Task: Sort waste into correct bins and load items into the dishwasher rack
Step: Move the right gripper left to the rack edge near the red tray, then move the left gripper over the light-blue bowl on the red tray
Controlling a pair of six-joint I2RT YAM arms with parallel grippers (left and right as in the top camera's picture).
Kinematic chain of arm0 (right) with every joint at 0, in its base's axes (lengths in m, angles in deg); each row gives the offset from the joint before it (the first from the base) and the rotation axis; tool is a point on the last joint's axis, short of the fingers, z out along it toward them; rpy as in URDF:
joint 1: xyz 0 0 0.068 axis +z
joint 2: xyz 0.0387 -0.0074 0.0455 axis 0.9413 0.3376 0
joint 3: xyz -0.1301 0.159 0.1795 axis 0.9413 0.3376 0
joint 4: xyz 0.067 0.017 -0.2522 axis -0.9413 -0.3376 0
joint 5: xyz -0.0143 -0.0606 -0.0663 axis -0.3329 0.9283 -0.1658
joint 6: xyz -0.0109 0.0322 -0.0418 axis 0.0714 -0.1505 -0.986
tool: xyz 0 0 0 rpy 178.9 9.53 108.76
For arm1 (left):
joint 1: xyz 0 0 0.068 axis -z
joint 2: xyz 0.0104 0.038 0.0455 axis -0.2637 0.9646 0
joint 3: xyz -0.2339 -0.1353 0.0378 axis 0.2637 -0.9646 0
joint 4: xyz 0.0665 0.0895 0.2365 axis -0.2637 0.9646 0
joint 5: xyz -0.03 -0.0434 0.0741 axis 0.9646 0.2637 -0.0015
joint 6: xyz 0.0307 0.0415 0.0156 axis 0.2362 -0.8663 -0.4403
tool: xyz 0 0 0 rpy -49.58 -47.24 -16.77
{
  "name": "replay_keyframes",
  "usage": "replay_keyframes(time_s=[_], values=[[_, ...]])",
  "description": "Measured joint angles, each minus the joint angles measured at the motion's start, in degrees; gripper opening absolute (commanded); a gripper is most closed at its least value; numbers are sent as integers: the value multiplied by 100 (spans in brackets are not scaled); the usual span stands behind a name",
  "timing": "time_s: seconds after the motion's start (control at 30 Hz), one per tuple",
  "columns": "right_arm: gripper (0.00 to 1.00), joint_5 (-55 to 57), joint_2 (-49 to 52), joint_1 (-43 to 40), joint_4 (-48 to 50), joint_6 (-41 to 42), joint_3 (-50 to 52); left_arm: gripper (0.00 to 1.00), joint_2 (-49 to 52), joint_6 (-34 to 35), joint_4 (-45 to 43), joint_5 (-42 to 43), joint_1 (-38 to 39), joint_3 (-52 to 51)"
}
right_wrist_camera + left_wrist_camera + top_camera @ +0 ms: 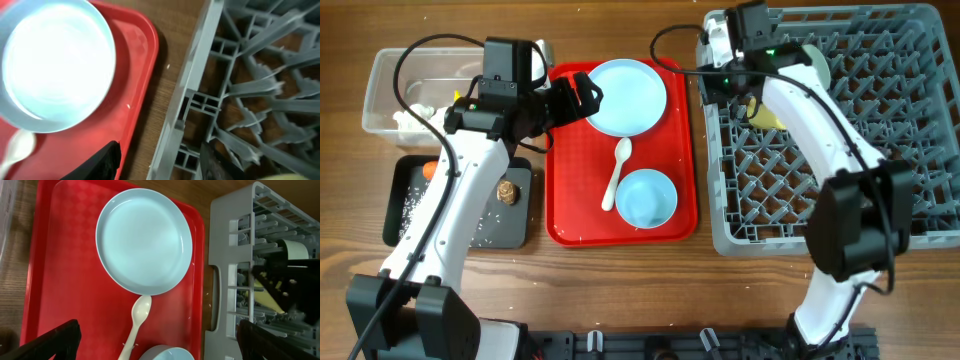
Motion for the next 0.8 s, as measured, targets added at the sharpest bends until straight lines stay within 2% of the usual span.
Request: replay_keyframes(time_s=[0.37, 0.63, 0.73, 0.77, 0.8], values=[[58, -1040, -1261, 0, -1591, 264, -76, 100, 0, 0, 0, 0, 0, 0], [62, -1574, -1322, 0, -2393, 603, -76, 100, 0, 0, -79, 0, 0, 2], [62, -1641, -1322, 0, -2625, 636, -76, 100, 0, 0, 144, 11, 0, 11], [62, -1652, -1322, 0, -2662, 649, -76, 99, 0, 0, 289, 33, 0, 11], [62, -1652, -1322, 0, -2704, 654, -76, 85, 0, 0, 455, 52, 0, 13]])
